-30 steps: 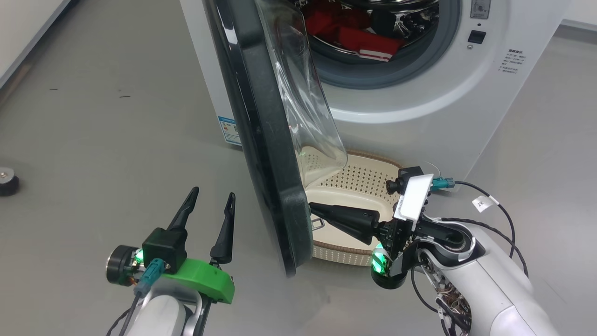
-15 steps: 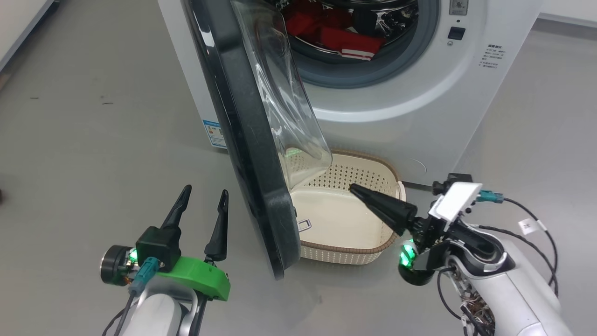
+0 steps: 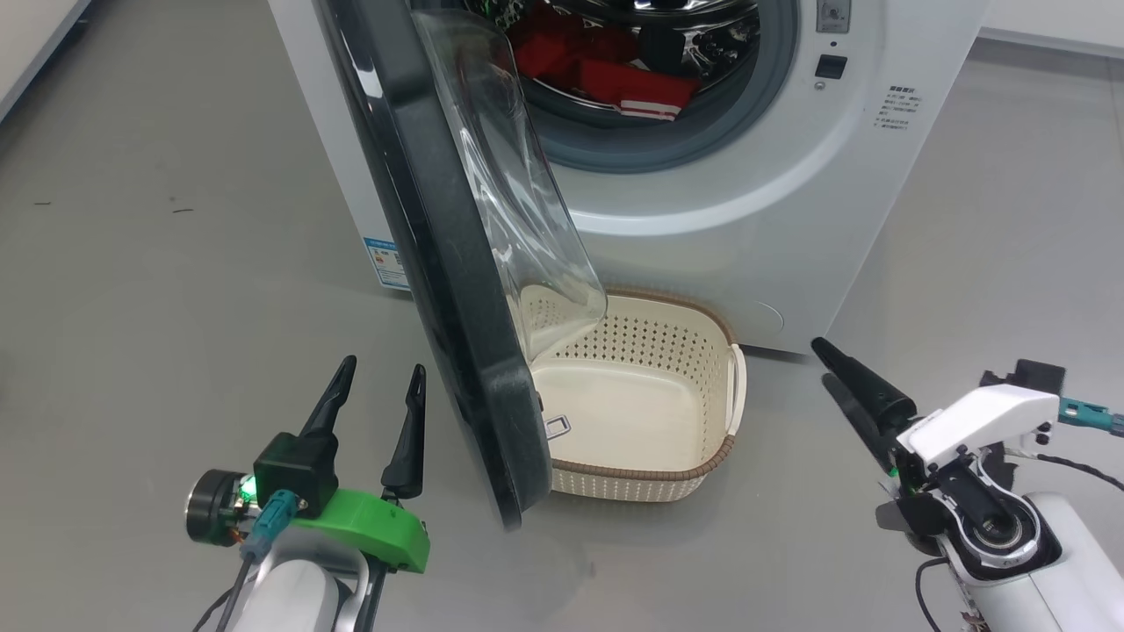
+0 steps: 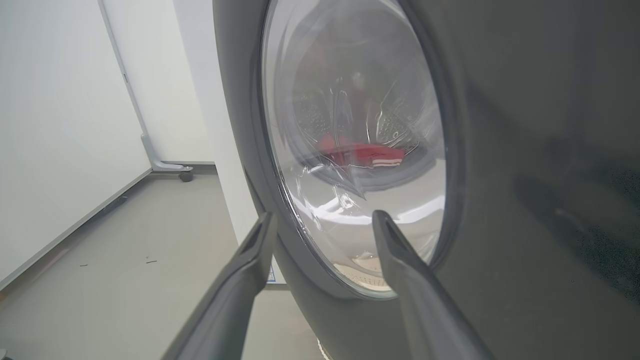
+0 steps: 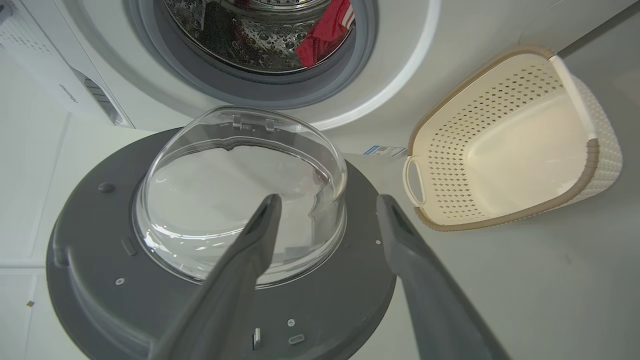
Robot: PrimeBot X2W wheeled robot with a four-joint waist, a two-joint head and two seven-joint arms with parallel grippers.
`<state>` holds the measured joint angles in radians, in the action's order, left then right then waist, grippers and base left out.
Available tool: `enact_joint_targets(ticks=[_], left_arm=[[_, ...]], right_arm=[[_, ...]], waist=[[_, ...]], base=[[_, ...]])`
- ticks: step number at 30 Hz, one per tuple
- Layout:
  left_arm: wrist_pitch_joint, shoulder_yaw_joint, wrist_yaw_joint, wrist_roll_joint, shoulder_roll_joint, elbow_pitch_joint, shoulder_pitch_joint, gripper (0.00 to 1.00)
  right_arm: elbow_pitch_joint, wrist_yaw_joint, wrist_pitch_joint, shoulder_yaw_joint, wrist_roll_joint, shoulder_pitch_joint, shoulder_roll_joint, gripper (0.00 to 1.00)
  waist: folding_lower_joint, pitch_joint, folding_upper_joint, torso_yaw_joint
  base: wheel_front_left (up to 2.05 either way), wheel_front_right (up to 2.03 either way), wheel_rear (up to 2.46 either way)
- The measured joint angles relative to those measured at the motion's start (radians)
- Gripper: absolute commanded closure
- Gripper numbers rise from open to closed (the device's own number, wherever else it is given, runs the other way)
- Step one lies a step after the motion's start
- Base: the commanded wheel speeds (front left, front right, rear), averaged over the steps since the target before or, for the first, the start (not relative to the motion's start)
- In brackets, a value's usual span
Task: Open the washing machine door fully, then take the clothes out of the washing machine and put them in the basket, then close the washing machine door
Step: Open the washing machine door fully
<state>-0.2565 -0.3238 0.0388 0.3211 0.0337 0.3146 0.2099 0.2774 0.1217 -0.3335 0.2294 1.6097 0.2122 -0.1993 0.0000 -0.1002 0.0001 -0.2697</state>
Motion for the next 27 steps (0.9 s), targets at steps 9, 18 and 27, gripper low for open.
enact_joint_targets(ticks=[9, 18, 27], left_arm=[[0.0, 0.006, 0.0, -0.006, 0.0, 0.008, -0.016, 0.0], [0.0, 0.027, 0.0, -0.007, 0.0, 0.009, -0.016, 0.0], [0.0, 0.05, 0.0, -0.007, 0.0, 0.006, -0.026, 0.0]], right_arm=[[-0.049, 0.0, 0.274, 0.014, -0.321, -0.053, -0.07, 0.0], [-0.043, -0.014, 0.614, -0.019, -0.698, -0.063, -0.182, 0.0], [-0.053, -0.151, 0.602, 0.001, -0.963, -0.082, -0.209, 0.0]], waist=[[0.0, 0.016, 0.0, 0.007], [0.0, 0.025, 0.0, 0.006], [0.0, 0.029, 0.0, 0.009]], base=[[0.0, 0.0, 0.0], [0.0, 0.0, 0.0], [0.0, 0.0, 0.0]])
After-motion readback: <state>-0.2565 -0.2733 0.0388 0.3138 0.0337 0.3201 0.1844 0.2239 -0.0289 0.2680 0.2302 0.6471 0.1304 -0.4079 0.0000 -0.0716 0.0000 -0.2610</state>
